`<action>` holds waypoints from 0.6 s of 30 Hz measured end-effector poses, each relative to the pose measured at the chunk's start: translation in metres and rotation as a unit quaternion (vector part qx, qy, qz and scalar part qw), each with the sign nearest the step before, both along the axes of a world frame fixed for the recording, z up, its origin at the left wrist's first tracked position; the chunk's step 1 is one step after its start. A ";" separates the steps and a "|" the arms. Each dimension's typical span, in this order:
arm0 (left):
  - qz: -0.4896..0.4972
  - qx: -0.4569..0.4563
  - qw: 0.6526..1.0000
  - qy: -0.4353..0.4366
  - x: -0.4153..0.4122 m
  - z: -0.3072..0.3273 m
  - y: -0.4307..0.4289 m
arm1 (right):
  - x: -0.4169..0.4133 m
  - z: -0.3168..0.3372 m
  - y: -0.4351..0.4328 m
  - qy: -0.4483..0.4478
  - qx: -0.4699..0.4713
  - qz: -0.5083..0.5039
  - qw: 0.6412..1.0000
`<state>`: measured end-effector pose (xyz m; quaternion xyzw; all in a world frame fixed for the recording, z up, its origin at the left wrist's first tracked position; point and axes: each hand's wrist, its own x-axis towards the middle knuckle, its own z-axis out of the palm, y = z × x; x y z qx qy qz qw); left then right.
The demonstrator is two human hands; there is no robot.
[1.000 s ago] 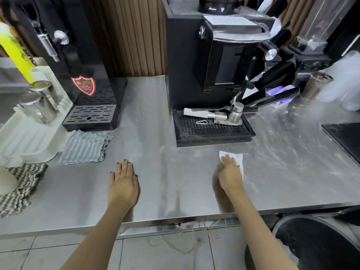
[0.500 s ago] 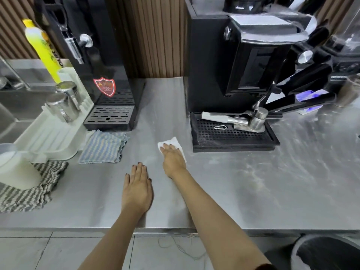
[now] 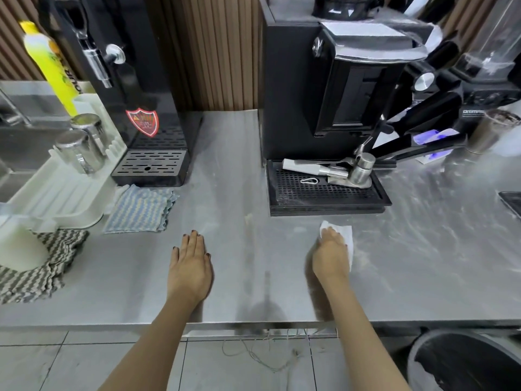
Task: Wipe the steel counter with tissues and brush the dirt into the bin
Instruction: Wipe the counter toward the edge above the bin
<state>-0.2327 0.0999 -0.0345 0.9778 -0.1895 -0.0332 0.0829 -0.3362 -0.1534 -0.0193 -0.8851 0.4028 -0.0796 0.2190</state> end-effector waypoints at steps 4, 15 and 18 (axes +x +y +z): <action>-0.001 -0.011 1.000 -0.003 0.001 -0.001 0.001 | 0.009 0.011 0.065 -0.055 0.010 0.216 0.975; -0.005 0.001 1.000 -0.002 0.001 0.001 -0.001 | -0.019 -0.011 -0.057 -0.033 -0.031 0.128 0.991; 0.010 0.014 1.000 0.003 0.001 0.001 -0.002 | -0.032 -0.003 -0.078 0.002 -0.045 0.055 0.997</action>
